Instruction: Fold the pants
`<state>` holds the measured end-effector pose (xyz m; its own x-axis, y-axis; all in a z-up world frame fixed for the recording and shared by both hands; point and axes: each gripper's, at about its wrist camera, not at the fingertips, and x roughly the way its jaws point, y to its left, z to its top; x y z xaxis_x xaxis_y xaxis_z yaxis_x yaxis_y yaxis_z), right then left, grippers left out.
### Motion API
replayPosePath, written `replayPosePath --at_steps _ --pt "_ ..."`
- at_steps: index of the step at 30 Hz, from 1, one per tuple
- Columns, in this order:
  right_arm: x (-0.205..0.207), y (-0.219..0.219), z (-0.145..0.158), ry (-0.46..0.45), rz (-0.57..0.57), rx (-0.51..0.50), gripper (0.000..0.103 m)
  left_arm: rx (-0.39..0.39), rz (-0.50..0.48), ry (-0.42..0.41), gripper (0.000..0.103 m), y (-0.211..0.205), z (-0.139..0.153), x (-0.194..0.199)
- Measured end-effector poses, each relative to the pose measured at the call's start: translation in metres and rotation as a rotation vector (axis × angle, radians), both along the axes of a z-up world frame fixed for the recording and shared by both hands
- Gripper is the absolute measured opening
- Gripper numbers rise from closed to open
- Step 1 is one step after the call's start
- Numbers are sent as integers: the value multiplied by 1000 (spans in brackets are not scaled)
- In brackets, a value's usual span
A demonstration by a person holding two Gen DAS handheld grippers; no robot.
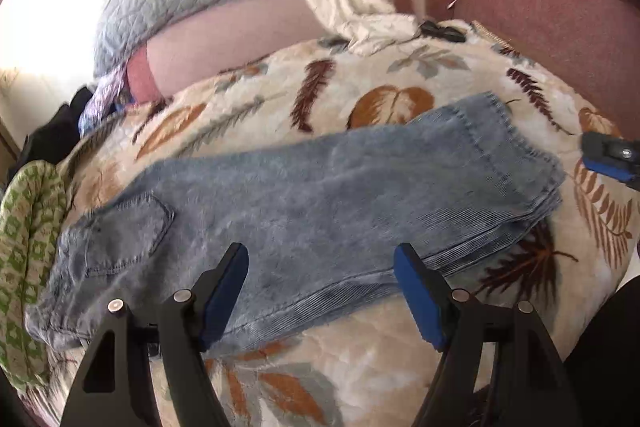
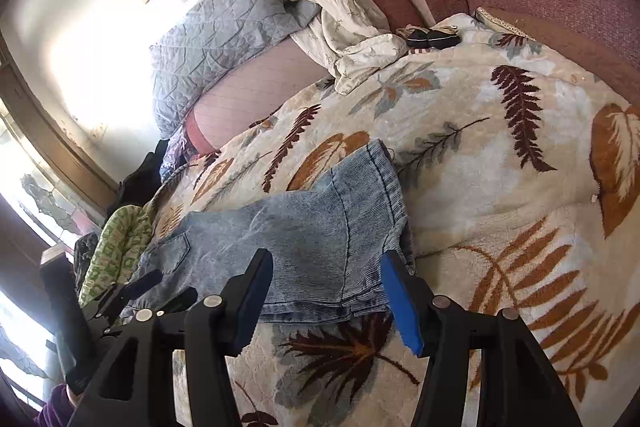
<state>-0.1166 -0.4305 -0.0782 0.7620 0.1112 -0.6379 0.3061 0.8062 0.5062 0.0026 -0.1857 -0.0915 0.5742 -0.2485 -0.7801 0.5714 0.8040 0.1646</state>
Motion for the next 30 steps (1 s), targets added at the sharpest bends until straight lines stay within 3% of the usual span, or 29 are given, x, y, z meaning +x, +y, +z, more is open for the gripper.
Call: replayPosePath --at_steps 8,17,24,30 --pt "27 37 -5 50 84 -103 60 -2 106 47 76 41 -26 28" --pt "75 93 -24 155 179 -345 60 -25 158 136 76 65 -52 42" --pt "87 103 -55 288 224 -396 60 -74 145 147 76 76 -52 36" --pt "85 104 -67 351 242 -411 60 -84 140 139 76 81 -50 32"
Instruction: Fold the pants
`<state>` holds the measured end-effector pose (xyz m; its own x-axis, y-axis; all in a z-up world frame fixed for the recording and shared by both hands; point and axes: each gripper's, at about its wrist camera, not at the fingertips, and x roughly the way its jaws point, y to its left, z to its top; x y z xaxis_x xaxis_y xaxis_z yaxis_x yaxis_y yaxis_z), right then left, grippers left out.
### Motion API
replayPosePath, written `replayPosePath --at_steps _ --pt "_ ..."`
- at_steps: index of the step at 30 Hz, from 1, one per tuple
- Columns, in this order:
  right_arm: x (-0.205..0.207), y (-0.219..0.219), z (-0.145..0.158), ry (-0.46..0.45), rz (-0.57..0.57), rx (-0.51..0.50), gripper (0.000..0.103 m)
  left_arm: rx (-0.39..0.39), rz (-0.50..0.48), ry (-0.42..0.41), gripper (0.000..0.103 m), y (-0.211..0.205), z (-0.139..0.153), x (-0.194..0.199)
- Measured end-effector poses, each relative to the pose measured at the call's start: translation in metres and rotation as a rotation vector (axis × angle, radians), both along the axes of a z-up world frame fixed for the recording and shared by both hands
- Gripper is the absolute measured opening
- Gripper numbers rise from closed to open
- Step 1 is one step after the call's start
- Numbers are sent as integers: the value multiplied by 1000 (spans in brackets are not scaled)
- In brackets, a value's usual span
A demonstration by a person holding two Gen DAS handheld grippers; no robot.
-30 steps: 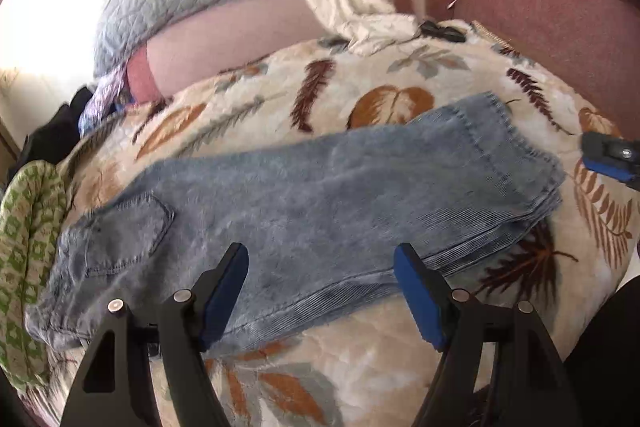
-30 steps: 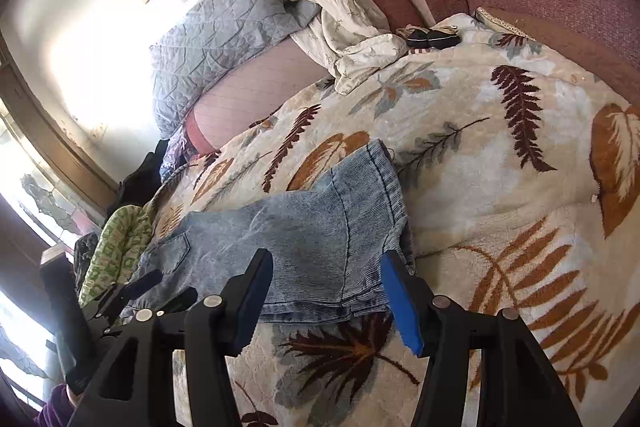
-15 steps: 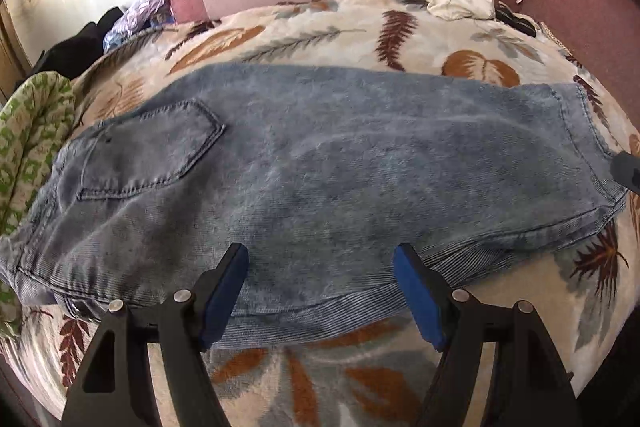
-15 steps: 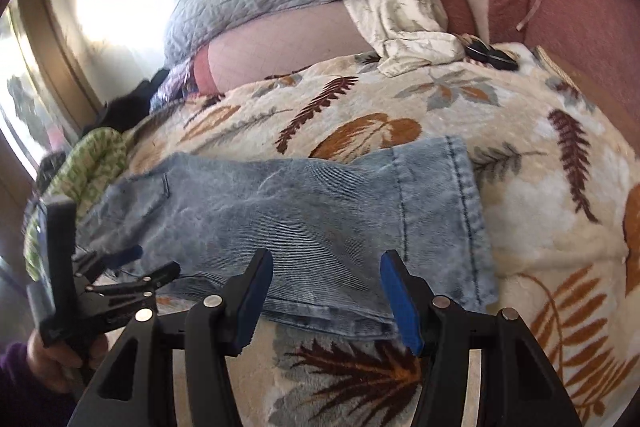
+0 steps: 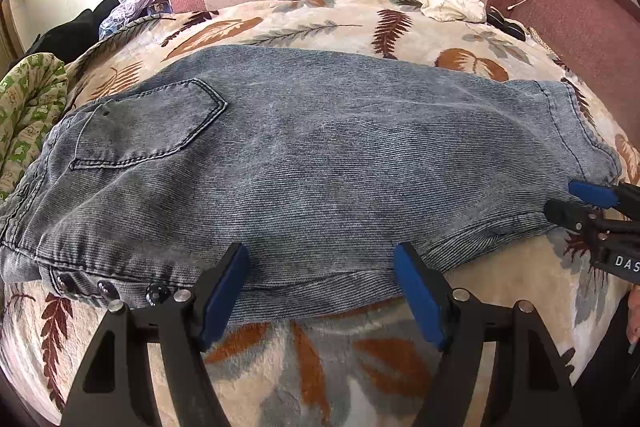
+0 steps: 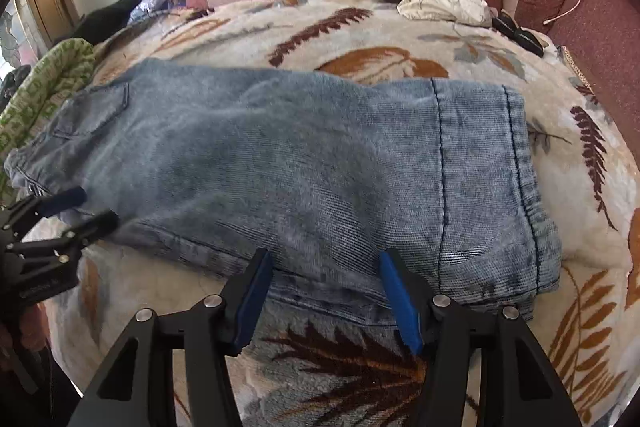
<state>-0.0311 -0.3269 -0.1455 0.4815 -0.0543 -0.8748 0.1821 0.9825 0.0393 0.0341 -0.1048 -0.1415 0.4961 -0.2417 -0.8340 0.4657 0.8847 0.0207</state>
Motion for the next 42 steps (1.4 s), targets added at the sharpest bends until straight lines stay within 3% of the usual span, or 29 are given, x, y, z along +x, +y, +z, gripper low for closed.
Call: replayPosePath --at_steps 9,16,20,24,28,30,35,37,42 --pt "-4 5 -4 5 17 -31 61 -17 -16 2 79 7 -1 -2" --pt "-3 7 -4 1 34 -20 72 -8 -31 45 82 9 4 1" --pt "-1 10 2 -1 30 -37 73 -69 23 35 82 33 24 2" --pt "-3 16 21 -111 35 -33 74 -57 105 -61 82 71 47 9" --pt "5 32 32 -169 52 -45 77 -40 247 -80 82 122 57 33" --pt "13 41 31 -156 60 -47 77 -29 326 -81 82 146 59 46" --pt "37 61 29 -152 70 -63 77 4 421 -87 82 184 54 69" --pt "46 65 24 -146 70 -79 77 36 438 -82 82 193 47 75" --pt "54 72 7 -83 69 -121 77 32 443 -49 82 206 31 75"
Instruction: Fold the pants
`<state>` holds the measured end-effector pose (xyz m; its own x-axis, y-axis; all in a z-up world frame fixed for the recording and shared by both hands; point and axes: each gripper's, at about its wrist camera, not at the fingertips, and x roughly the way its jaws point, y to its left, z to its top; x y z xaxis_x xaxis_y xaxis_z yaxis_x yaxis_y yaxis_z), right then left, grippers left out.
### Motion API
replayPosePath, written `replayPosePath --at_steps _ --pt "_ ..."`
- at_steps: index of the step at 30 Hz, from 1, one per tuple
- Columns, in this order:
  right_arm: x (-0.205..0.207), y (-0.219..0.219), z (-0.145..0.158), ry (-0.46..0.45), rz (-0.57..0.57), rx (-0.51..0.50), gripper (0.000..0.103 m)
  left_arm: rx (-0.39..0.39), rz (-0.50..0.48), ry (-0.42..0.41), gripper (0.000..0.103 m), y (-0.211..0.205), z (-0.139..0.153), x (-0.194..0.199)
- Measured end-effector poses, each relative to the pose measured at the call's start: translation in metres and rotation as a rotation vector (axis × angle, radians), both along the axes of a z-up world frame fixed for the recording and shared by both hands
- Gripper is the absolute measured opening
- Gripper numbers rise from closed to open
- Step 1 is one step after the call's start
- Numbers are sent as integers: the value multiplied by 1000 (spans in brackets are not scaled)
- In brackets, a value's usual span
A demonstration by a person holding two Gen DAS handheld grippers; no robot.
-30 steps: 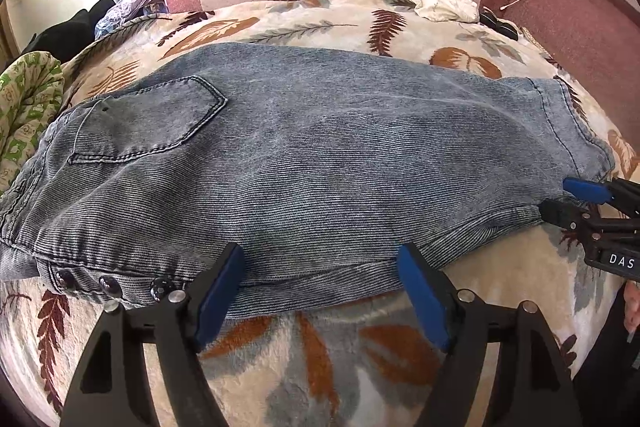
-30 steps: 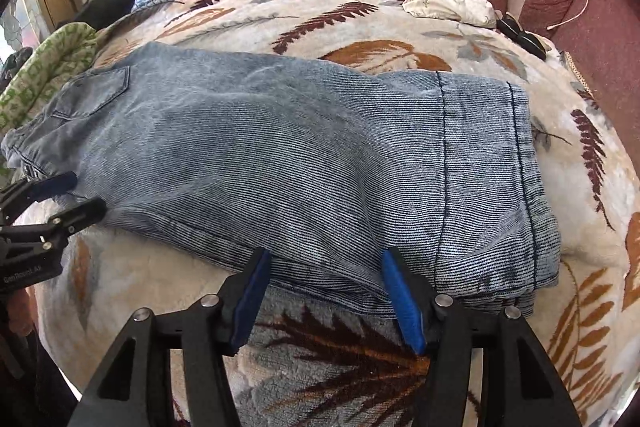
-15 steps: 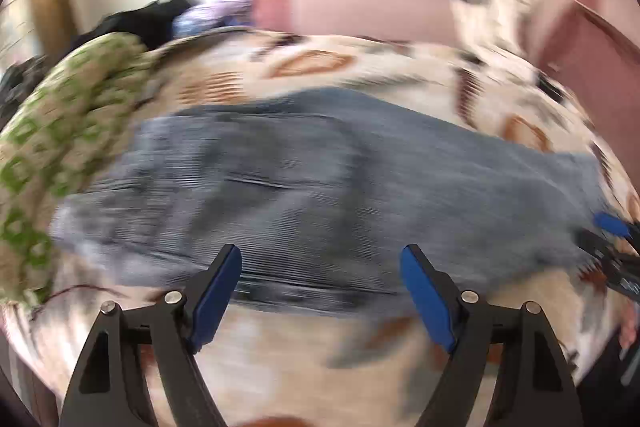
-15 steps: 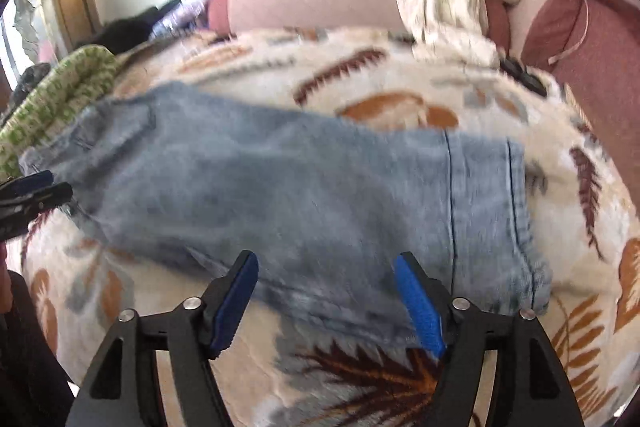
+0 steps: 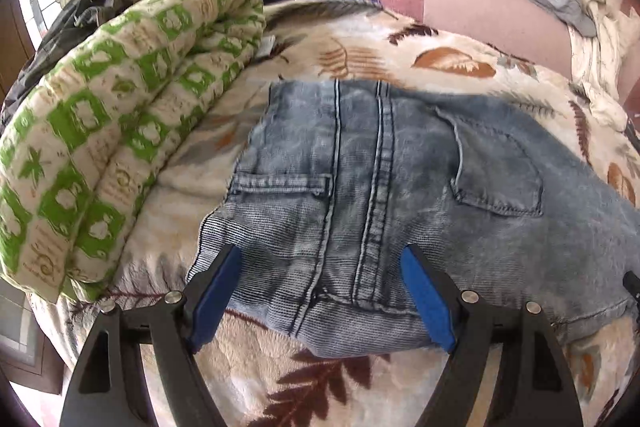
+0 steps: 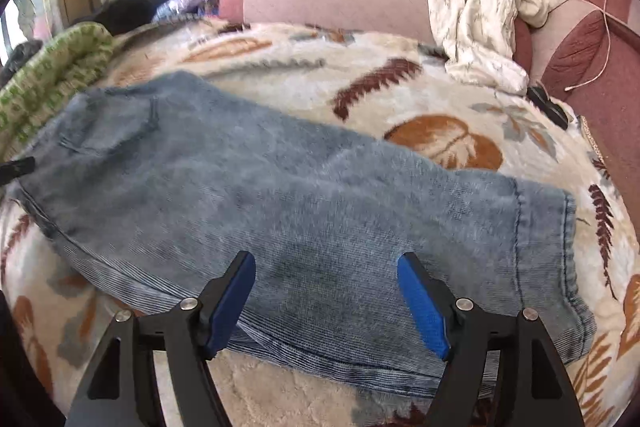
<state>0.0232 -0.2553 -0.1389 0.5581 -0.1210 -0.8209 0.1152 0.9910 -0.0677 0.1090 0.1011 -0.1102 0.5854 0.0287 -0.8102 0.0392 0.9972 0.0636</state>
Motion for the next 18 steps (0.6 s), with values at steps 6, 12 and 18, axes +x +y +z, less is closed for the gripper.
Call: replayPosePath --at_steps 6,12,18 --pt "-5 5 -12 36 16 -32 78 -23 30 33 89 9 -14 4" --pt "-5 -1 -17 72 8 21 81 9 38 71 99 9 -27 13" --pt "-7 -1 -19 76 4 30 83 -8 47 98 103 13 -32 21"
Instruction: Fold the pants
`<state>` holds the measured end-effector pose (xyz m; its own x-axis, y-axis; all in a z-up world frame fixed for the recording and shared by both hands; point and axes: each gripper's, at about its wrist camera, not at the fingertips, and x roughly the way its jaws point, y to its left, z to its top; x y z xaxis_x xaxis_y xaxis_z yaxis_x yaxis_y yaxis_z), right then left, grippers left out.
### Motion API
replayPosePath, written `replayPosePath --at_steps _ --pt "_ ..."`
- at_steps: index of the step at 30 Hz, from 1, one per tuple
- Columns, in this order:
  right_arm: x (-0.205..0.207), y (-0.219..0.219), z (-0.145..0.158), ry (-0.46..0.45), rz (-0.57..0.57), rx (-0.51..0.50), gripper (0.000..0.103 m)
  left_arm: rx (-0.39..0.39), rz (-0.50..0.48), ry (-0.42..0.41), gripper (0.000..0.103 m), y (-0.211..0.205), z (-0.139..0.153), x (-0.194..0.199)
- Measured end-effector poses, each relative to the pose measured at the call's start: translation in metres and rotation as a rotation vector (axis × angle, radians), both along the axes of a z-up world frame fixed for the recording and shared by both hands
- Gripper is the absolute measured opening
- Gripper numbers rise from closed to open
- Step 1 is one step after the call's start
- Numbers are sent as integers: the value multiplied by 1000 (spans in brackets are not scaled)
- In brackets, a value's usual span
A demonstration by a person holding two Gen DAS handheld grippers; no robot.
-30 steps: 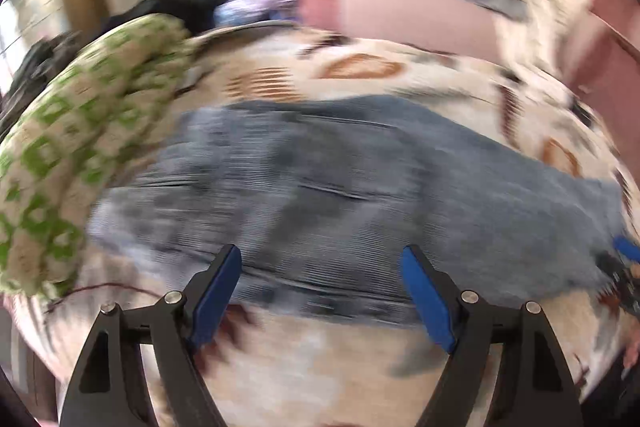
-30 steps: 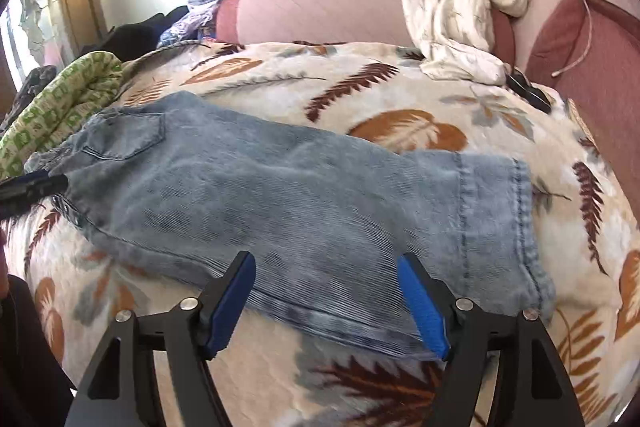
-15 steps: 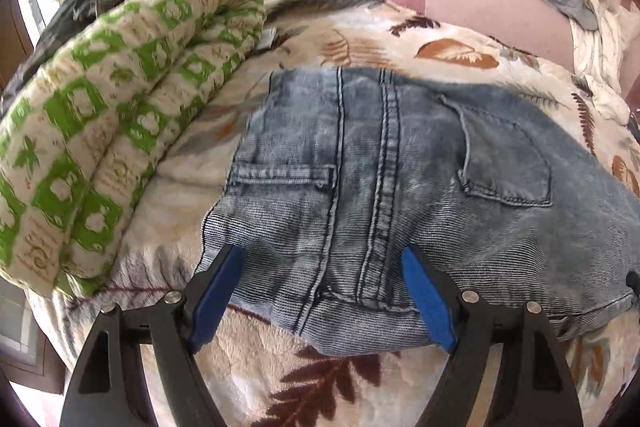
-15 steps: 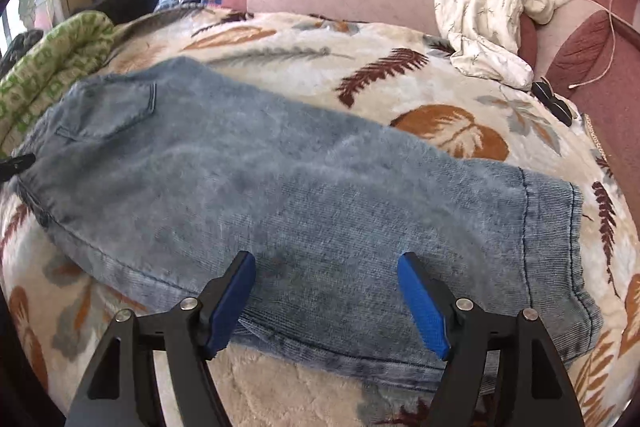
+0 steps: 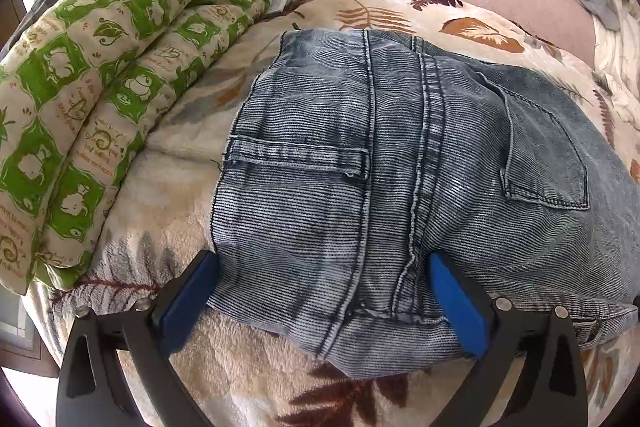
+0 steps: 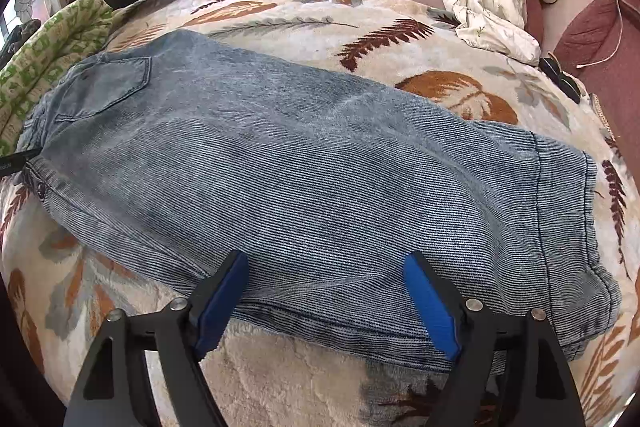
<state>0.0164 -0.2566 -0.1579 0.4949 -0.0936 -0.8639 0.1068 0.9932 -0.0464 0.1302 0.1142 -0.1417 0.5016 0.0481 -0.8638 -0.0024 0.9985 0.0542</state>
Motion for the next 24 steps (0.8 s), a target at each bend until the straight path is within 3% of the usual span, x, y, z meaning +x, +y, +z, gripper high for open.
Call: replayPosePath --at_steps 5,10,15,20,24 --pt "-3 -6 6 -11 21 50 83 0 22 -4 103 1 10 -4" --pt "-9 -21 26 -80 8 148 84 39 24 -120 103 -12 47 -25" --pt "-13 -41 42 -128 -43 179 84 7 -53 -196 103 -46 76 -42" --pt "-16 -68 48 -143 -129 211 84 -47 -121 -217 103 -80 82 -54" --pt "-18 -92 40 -105 -211 295 84 -49 -194 -174 103 -112 69 -61"
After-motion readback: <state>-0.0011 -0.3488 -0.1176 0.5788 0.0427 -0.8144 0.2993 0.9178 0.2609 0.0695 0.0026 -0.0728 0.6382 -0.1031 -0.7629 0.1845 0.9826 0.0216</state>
